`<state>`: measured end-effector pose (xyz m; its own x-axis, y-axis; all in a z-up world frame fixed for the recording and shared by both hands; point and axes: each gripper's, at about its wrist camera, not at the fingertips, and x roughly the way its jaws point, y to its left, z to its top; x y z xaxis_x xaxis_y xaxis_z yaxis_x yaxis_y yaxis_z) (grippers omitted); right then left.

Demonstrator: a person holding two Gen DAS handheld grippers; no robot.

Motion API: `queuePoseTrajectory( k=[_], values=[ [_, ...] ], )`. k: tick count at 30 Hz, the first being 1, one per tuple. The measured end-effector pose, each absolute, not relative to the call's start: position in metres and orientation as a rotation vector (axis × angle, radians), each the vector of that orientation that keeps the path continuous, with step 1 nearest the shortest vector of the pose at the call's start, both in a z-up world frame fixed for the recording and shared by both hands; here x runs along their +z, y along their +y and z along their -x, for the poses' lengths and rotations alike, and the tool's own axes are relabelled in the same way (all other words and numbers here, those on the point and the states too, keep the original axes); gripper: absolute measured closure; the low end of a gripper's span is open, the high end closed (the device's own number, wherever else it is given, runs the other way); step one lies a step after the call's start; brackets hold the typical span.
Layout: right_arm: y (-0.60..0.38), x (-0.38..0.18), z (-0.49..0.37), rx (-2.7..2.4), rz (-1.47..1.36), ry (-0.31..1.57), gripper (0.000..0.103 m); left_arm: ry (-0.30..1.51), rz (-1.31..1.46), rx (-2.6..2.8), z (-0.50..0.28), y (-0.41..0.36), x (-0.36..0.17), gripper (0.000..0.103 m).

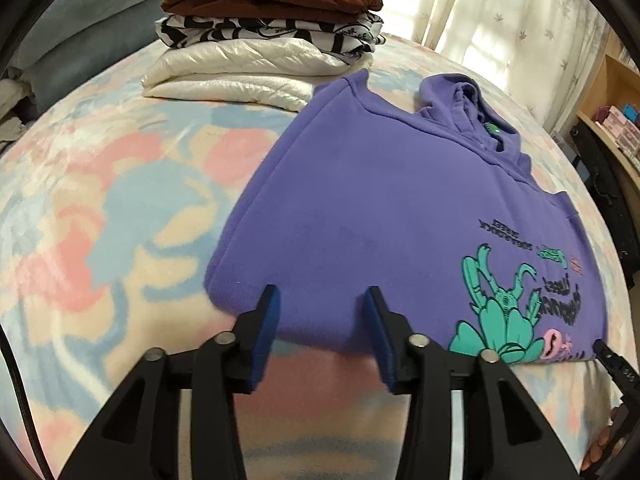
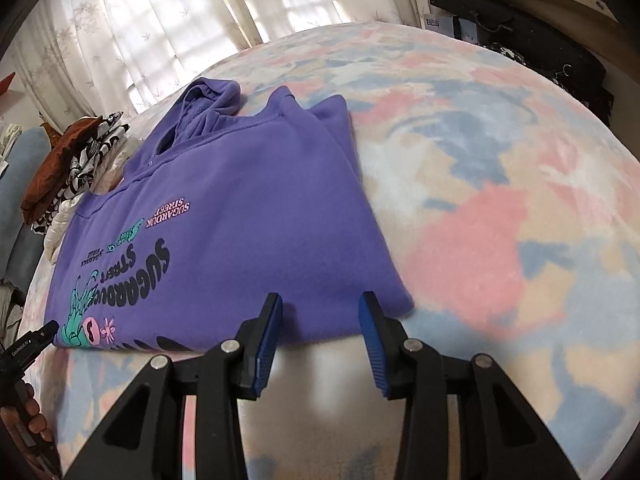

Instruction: Fold large clothes

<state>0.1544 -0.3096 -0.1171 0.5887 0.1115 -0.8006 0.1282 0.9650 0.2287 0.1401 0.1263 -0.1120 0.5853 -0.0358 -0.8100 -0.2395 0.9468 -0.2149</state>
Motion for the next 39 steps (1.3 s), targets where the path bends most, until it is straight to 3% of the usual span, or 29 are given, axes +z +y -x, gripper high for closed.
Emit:
queuePoseTrajectory(
  k=[2,5,9,11,17,30,31,34,39],
  values=[
    [-0.308,-0.118,-0.155,-0.013,-0.264,0.95,0.063,0.945,0.344,0.08,-0.14,0.126,-0.112,0.028],
    [-0.307,-0.119,-0.156,-0.015,-0.254,0.955,0.063,0.972,0.356,0.068,-0.139,0.122,-0.113,0.0],
    [-0.306,-0.118,-0.158,-0.014,-0.249,0.968,0.062,0.995,0.337,0.172,-0.139,0.127,-0.116,0.003],
    [-0.307,-0.117,-0.16,-0.011,-0.246,0.983,0.062,0.957,0.319,0.18,-0.138,0.128,-0.108,0.01],
    [-0.309,-0.098,-0.173,0.037,-0.259,1.028,0.062,0.877,0.162,0.106,-0.168,0.116,-0.052,0.01],
    [-0.309,0.026,-0.289,0.117,-0.157,0.864,0.062,0.809,-0.052,-0.053,-0.31,0.064,0.048,0.01],
    [-0.308,0.036,-0.299,0.125,-0.153,0.851,0.061,0.803,-0.067,-0.053,-0.322,0.059,0.053,0.01],
    [-0.3,0.06,-0.331,0.141,-0.137,0.816,0.043,0.776,-0.113,-0.049,-0.35,0.046,0.064,0.01],
    [-0.29,0.075,-0.383,0.173,-0.133,0.789,0.041,0.765,-0.182,-0.013,-0.407,0.029,0.063,0.01]
  ],
)
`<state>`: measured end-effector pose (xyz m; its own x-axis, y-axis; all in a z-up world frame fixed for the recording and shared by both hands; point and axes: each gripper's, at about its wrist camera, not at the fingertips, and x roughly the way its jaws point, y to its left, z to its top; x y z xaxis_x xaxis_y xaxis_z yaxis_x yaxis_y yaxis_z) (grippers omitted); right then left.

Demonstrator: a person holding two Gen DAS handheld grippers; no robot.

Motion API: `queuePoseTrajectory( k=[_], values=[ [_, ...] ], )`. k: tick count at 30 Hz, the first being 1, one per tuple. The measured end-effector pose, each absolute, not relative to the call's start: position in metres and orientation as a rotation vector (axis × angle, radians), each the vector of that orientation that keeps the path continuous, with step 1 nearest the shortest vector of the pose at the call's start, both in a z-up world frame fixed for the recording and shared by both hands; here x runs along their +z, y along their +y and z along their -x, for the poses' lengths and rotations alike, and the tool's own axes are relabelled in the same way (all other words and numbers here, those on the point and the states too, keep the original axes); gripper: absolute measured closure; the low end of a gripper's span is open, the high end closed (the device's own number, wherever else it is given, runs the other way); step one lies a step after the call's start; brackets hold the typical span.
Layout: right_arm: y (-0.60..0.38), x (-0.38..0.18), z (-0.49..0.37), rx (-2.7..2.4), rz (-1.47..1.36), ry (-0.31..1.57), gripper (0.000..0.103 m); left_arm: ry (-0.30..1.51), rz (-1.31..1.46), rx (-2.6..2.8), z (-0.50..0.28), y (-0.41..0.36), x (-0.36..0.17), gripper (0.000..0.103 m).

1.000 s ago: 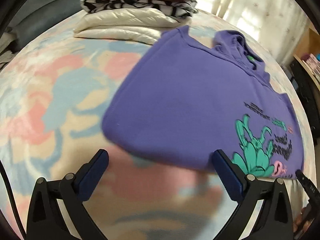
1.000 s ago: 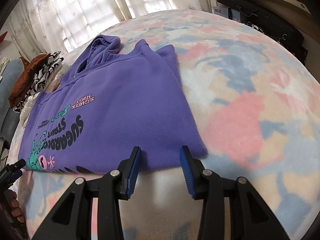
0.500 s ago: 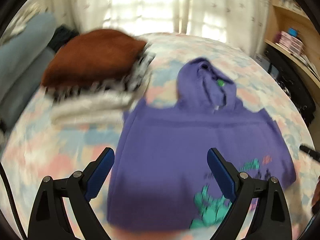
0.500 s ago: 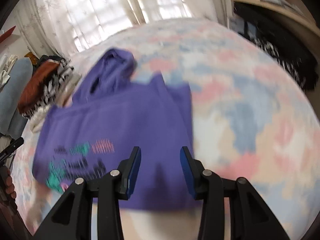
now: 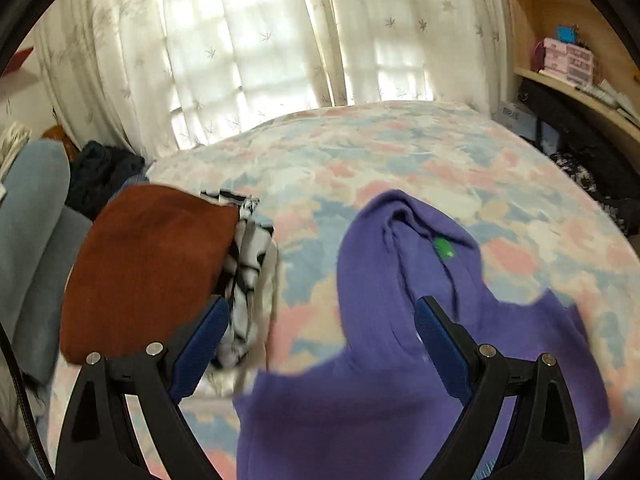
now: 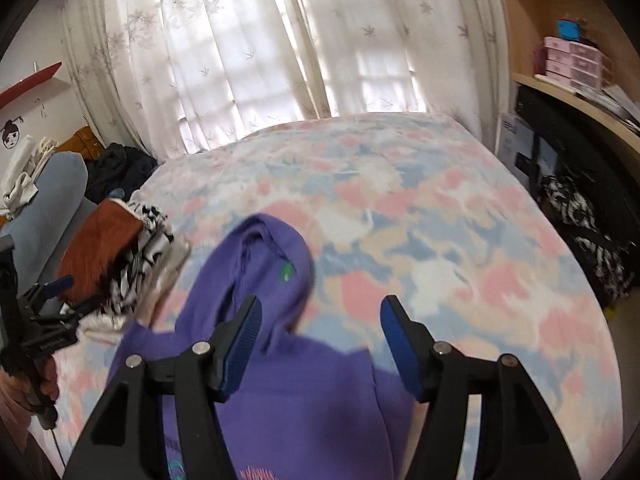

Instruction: Fold large clothes

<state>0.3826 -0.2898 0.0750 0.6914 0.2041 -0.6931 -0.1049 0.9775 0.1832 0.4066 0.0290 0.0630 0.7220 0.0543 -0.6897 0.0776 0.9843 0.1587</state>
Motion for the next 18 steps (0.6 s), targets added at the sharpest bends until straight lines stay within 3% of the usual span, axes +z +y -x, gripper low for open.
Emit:
queuePoseTrajectory(
  k=[10,18],
  values=[
    [-0.267,0.005,-0.498,0.191,-0.202,0.916,0.041,0.93,-0.226,0.014,-0.516,0.006,-0.018,0.01],
    [-0.246,-0.062,-0.551,0.215,-0.231,1.026,0.041,1.038,-0.257,0.019,-0.561,-0.004,-0.098,0.01]
  ],
)
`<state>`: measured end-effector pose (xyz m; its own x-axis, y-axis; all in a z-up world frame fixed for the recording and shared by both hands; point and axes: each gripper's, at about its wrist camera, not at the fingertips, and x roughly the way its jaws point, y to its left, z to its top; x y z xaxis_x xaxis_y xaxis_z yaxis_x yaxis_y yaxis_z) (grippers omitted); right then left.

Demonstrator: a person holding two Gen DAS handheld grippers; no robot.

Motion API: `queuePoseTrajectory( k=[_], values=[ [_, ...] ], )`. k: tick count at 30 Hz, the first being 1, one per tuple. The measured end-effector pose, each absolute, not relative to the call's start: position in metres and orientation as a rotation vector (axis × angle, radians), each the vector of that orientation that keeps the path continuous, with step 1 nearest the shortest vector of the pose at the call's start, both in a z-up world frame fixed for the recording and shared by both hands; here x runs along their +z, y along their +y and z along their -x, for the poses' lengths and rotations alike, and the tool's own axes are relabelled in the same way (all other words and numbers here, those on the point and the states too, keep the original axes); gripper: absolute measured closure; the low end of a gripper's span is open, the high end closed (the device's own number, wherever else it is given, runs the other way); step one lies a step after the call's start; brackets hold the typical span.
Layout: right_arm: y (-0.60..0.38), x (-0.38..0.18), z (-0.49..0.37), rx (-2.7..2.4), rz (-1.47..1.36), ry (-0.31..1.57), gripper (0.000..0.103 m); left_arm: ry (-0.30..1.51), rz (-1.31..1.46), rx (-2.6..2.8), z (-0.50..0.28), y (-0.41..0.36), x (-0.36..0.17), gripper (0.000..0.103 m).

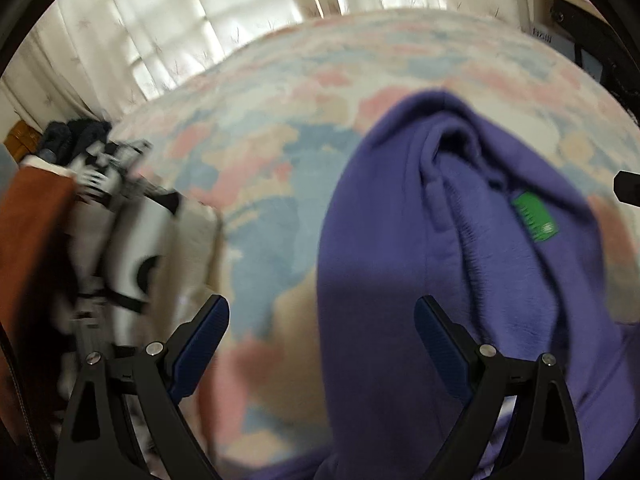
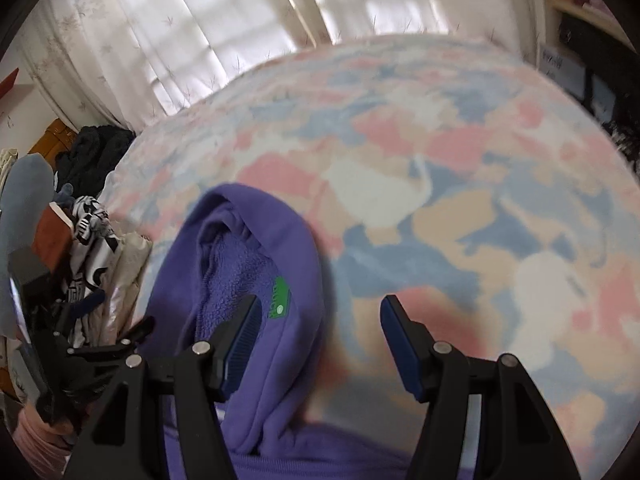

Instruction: Fold large clothes

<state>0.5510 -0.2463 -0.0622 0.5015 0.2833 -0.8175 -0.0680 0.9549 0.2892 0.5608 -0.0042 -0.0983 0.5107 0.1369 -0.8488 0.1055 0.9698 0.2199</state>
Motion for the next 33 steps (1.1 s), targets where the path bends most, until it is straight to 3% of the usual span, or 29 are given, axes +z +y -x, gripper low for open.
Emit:
queuePoseTrajectory(
  k=[7,12,14,15,16,17,19,24,33],
  values=[
    [-0.236,-0.104,-0.577,0.224,-0.286,1.059,0.041,1.069,-0.176,-0.003,-0.584,0.005,-0.129,0.01],
    [-0.23,-0.112,-0.592,0.236,-0.294,1.034,0.046,1.094,-0.006,-0.053,-0.593,0.027,-0.135,0.018],
    [-0.227,-0.116,-0.597,0.244,-0.293,1.042,0.066,1.097,0.023,-0.066,-0.594,0.031,-0.138,0.03],
    [-0.226,-0.119,-0.6,0.25,-0.294,1.05,0.071,1.096,0.037,-0.077,-0.595,0.033,-0.14,0.034],
    [-0.224,-0.122,-0.602,0.254,-0.293,1.059,0.077,1.094,0.04,-0.081,-0.595,0.033,-0.14,0.047],
    [-0.222,-0.125,-0.603,0.256,-0.288,1.068,0.083,1.096,0.042,-0.091,-0.595,0.031,-0.14,0.069],
    [-0.219,-0.126,-0.603,0.259,-0.272,1.065,0.089,1.102,0.042,-0.123,-0.595,0.025,-0.138,0.099],
    [-0.218,-0.114,-0.589,0.242,-0.201,1.008,0.094,1.029,-0.079,-0.038,-0.58,0.005,-0.117,0.1],
    [-0.243,-0.047,-0.534,0.287,-0.235,0.887,0.094,0.933,-0.075,-0.065,-0.515,0.023,-0.028,0.1]
  ],
)
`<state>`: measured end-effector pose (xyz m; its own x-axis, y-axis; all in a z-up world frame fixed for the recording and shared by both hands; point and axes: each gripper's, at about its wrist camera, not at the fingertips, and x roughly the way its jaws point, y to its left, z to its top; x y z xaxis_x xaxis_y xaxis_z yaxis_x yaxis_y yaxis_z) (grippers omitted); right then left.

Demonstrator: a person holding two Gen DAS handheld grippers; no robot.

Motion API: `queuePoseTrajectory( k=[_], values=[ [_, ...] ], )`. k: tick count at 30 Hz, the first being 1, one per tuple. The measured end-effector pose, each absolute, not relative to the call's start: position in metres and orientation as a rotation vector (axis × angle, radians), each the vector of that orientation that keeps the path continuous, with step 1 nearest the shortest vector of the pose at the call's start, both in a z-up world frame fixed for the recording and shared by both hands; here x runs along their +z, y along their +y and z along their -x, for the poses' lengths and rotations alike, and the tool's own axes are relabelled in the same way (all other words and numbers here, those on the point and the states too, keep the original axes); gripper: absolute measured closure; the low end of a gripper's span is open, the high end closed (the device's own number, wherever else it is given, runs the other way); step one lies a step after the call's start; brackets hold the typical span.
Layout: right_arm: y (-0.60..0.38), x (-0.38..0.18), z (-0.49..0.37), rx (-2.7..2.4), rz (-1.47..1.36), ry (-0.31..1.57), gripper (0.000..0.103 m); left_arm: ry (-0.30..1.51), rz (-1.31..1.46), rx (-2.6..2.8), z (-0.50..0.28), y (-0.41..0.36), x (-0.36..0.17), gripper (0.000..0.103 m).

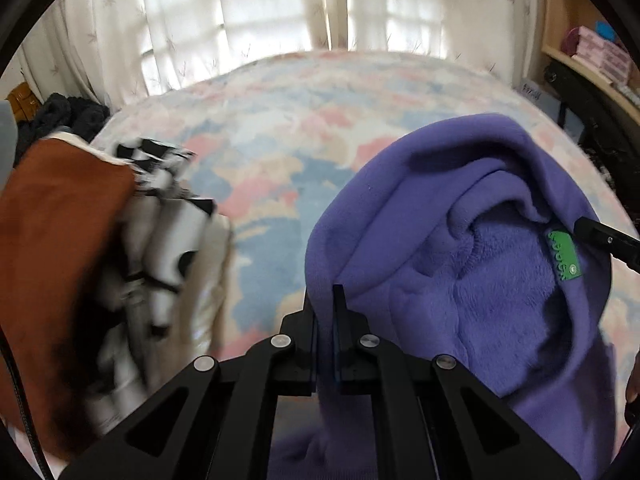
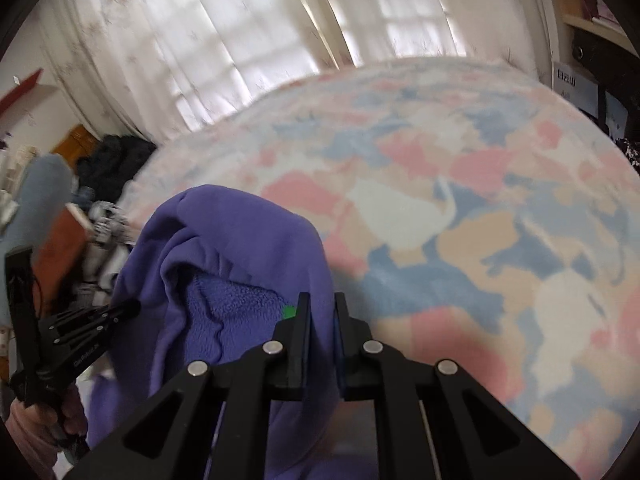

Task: Fold large clothes
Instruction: 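Fold the hood over onto the folded hoodie body with both grippers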

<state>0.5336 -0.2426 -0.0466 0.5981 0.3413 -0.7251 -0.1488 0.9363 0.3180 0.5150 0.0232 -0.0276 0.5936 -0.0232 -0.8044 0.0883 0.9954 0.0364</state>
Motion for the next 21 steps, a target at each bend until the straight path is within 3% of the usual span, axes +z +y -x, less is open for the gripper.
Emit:
queuePoseTrajectory(
  k=[10,16,21],
  values=[
    [-0.239,0.03,-0.398,0.403,-0.145,0.769,0.094,0.914,-0.006,-0.132,-0.378,0.053,0.018,0.1],
    [-0.243,0.009,-0.31,0.432,-0.1,0.783,0.094,0.985,0.018,-0.167,-0.29,0.068,-0.039,0.1],
    [-0.241,-0.049,-0.254,0.379,-0.007,0.879,0.094,1.086,-0.014,-0.157,-0.247,0.069,-0.097,0.1]
  ],
)
